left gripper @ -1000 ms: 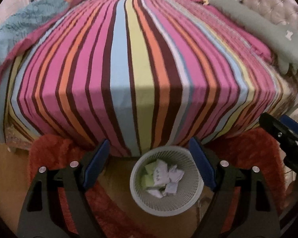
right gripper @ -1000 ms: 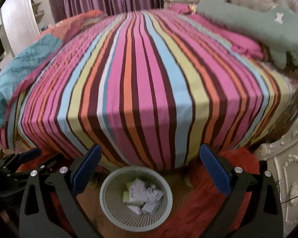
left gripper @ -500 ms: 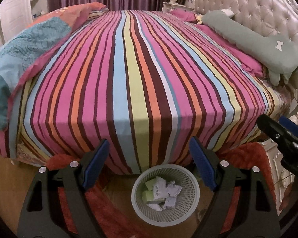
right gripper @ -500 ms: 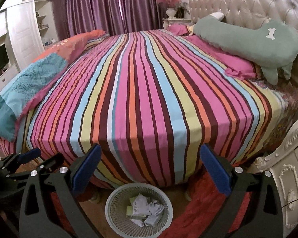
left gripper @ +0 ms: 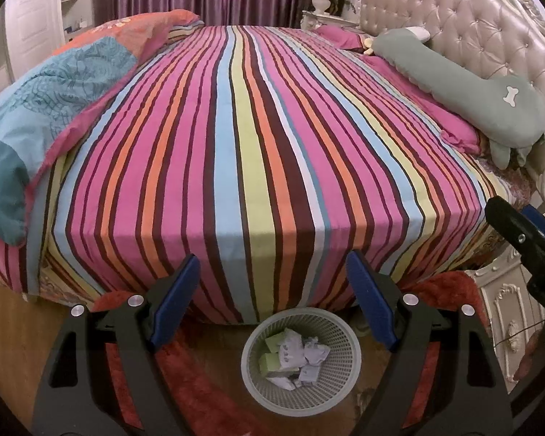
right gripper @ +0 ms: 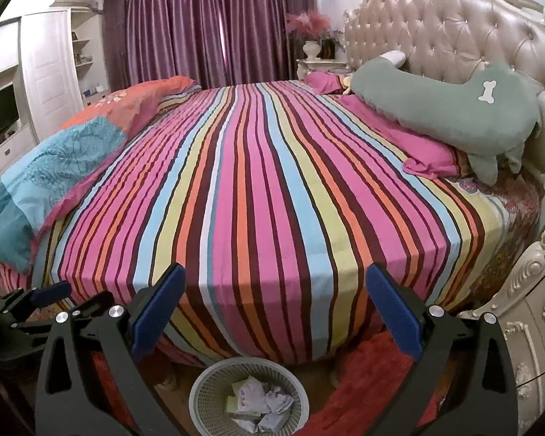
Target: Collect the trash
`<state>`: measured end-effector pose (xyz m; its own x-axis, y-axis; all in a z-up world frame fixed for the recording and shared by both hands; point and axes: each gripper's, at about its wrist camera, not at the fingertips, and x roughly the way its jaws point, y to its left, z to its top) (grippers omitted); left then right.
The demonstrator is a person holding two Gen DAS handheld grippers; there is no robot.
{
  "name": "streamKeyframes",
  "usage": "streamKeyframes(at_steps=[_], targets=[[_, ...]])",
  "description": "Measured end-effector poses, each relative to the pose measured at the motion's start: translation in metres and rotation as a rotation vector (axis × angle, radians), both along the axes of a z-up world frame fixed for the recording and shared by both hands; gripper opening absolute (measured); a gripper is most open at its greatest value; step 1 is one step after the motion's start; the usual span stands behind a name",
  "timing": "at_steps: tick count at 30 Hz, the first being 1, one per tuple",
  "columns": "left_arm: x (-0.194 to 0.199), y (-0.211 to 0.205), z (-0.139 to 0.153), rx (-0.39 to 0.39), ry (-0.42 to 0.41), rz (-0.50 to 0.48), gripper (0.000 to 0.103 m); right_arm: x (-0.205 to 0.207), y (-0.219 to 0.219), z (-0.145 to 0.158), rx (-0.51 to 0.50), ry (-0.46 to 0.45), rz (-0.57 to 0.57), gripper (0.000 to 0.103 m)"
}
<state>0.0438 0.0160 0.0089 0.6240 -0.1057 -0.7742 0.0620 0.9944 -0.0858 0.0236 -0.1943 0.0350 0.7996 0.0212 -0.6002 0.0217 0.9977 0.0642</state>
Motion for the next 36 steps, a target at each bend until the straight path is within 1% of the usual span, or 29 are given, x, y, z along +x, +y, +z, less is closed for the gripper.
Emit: streamKeyframes(at_steps=[3, 7, 12, 14, 18, 23, 29, 36], targets=[[0.0, 0.0, 0.002, 0.001, -0.004, 0.003, 0.08, -0.001, 0.001, 0.001, -0.002, -0.004, 0.001, 0.095], [0.0, 0.0, 0.004, 0.022, -0.012, 0.005, 0.08, -0.001, 0.002, 0.001, -0.006, -0.005, 0.001, 0.095], [0.001, 0.002, 0.004, 0.014, -0.006, 0.013, 0.08, -0.001, 0.002, 0.002, -0.007, -0.009, 0.002, 0.095], [0.001, 0.003, 0.005, 0.021, -0.009, 0.017, 0.08, -0.001, 0.002, 0.003, -0.008, -0.01, 0.002, 0.095], [-0.001, 0.002, 0.01, 0.045, -0.024, 0.024, 0.08, -0.001, 0.002, 0.003, -0.01, -0.008, 0.006, 0.095], [-0.001, 0.003, 0.015, 0.047, -0.033, 0.024, 0.08, 0.001, 0.002, 0.008, -0.014, -0.012, 0.009, 0.095], [-0.003, -0.001, 0.024, 0.081, -0.064, 0.009, 0.08, 0.004, 0.0, 0.011, -0.015, -0.023, 0.003, 0.095], [-0.002, 0.001, 0.033, 0.055, -0.075, 0.005, 0.08, 0.004, 0.001, 0.011, -0.019, -0.026, 0.008, 0.095]])
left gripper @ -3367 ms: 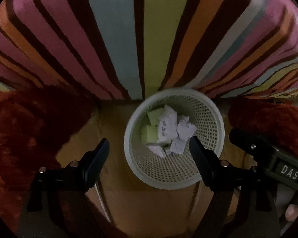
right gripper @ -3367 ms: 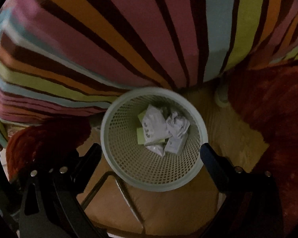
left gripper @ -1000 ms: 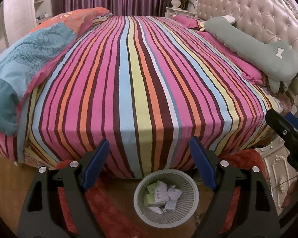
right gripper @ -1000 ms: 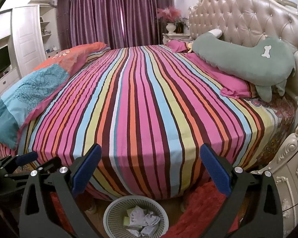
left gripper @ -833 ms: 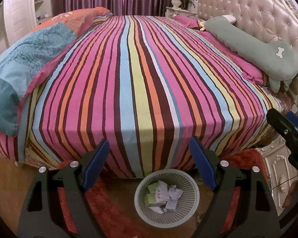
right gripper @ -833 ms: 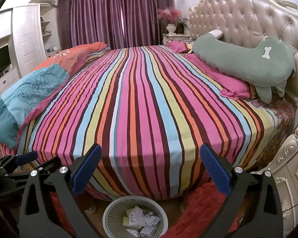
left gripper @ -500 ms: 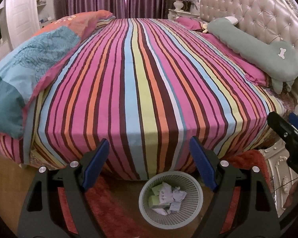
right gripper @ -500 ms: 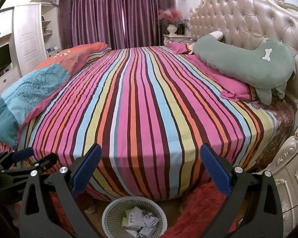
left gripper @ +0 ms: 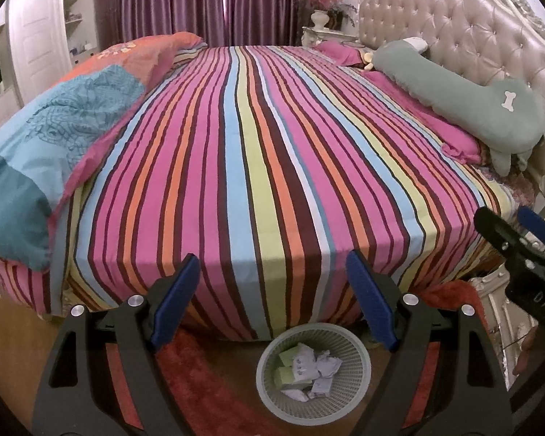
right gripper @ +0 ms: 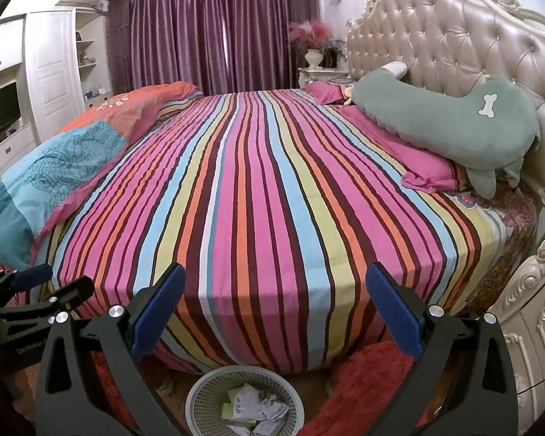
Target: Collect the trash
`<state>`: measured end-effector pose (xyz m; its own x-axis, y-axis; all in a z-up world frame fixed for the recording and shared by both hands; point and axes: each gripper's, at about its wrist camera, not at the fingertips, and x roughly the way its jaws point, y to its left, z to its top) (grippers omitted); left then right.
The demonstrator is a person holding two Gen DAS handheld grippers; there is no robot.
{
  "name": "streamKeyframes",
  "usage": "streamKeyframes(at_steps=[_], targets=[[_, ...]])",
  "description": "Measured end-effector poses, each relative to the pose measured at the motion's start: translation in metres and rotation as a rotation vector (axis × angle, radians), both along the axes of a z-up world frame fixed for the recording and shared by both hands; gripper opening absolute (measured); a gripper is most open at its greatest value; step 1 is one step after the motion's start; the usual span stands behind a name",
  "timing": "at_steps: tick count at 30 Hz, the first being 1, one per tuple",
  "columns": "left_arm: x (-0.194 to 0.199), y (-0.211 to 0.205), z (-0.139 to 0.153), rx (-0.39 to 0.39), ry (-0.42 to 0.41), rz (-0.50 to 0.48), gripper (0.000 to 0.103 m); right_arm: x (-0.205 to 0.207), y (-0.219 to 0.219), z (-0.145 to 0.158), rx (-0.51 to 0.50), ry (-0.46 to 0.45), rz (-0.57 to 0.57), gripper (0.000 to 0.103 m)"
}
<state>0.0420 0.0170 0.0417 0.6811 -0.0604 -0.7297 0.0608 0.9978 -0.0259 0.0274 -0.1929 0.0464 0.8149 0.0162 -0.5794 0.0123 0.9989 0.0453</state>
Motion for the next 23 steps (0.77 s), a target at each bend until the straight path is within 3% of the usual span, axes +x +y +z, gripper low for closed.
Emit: streamKeyframes(at_steps=[3, 12, 23], targets=[[0.0003, -0.0009, 0.0025, 0.014, -0.006, 0.004, 0.089, 0.0, 0.0008, -0.0001, -0.002, -0.001, 0.0, 0.095], [0.001, 0.0039, 0.0094, 0.026, -0.054, 0.04, 0.089, 0.0032, -0.0018, -0.001, 0.003, 0.005, 0.005, 0.095], [0.0026, 0.0072, 0.0107, 0.021, -0.036, 0.058, 0.089, 0.0032, -0.0045, -0.0023, 0.023, 0.008, 0.006, 0.095]])
